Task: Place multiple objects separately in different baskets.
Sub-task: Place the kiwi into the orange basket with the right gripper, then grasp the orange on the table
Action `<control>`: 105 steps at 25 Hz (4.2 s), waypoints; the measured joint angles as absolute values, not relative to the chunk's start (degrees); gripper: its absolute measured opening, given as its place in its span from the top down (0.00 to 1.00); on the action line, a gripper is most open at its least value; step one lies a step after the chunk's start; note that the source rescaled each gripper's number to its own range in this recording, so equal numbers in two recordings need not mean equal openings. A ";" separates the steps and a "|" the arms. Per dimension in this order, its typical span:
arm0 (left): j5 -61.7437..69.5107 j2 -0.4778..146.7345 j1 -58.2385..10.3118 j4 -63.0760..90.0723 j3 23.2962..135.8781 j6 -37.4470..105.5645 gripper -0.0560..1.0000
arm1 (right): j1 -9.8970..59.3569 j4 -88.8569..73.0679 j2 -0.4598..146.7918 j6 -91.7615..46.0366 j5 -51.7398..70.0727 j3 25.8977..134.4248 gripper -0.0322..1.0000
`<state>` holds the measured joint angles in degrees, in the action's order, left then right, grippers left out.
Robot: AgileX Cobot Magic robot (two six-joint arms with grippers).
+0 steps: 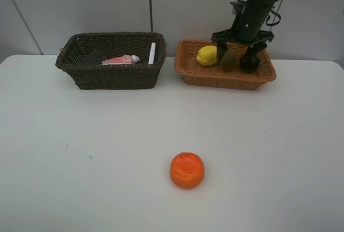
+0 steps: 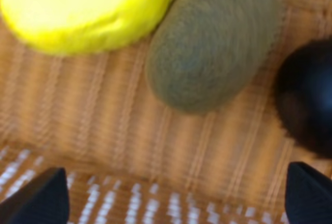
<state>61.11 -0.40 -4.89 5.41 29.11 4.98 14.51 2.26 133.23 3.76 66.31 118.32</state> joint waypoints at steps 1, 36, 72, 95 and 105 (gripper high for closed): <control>61.11 -0.40 -4.89 5.41 29.11 4.98 0.00 | 14.69 1.51 132.48 3.76 67.74 118.32 0.04; 61.11 -0.40 -4.89 5.41 29.11 5.03 0.00 | 52.15 -3.67 109.18 1.86 62.74 72.20 0.04; 61.11 -0.40 -4.89 5.41 29.11 5.03 0.00 | 52.54 2.02 108.95 1.20 45.19 61.98 0.04; 61.11 -0.40 -4.89 5.41 29.11 5.03 0.00 | 52.43 1.06 108.95 1.34 32.09 52.84 0.04; 61.11 -0.40 -4.89 5.41 29.11 5.03 0.00 | 52.43 1.06 108.95 1.66 31.96 52.84 0.04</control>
<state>61.11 -0.40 -4.89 5.41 29.11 5.03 52.43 1.06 108.95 1.66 31.96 52.84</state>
